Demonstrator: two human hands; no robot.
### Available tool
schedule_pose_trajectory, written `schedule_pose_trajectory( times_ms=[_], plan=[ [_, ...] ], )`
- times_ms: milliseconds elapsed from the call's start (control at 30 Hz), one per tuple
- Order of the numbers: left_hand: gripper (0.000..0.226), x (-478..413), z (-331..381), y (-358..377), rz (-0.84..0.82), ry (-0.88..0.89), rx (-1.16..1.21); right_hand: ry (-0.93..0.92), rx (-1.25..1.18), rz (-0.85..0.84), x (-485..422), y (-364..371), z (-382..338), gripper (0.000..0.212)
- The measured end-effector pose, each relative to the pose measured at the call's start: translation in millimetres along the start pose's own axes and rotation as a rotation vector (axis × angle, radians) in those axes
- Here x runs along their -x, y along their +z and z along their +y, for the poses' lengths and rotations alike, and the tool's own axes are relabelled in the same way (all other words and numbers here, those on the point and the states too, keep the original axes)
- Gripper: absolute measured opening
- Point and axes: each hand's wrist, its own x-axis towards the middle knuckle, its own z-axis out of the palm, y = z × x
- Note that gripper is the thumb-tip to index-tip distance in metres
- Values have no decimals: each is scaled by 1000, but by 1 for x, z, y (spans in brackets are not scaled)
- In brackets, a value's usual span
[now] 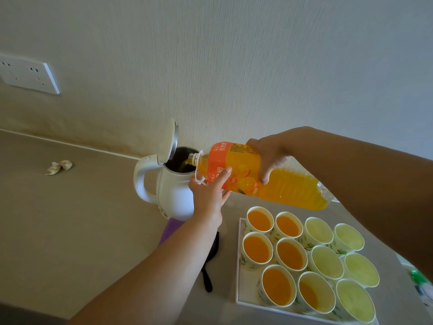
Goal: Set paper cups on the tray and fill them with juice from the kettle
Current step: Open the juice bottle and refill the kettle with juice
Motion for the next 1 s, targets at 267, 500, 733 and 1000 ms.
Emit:
schedule_pose_trajectory(
  times_ms=[267, 500, 733, 1000],
  plan=[
    [64, 0, 0, 0, -6, 3, 9, 8, 7, -5, 2, -2, -1, 99],
    [70, 0, 0, -1, -2, -4, 14, 5, 6, -12, 2, -4, -2, 98],
    [74, -1, -1, -2, -11, -2, 12, 0, 5, -8, 2, -4, -2, 97],
    [76, -1, 0, -1, -3, -13, 18, 4, 13, -9, 2, -5, -2, 98]
  ],
)
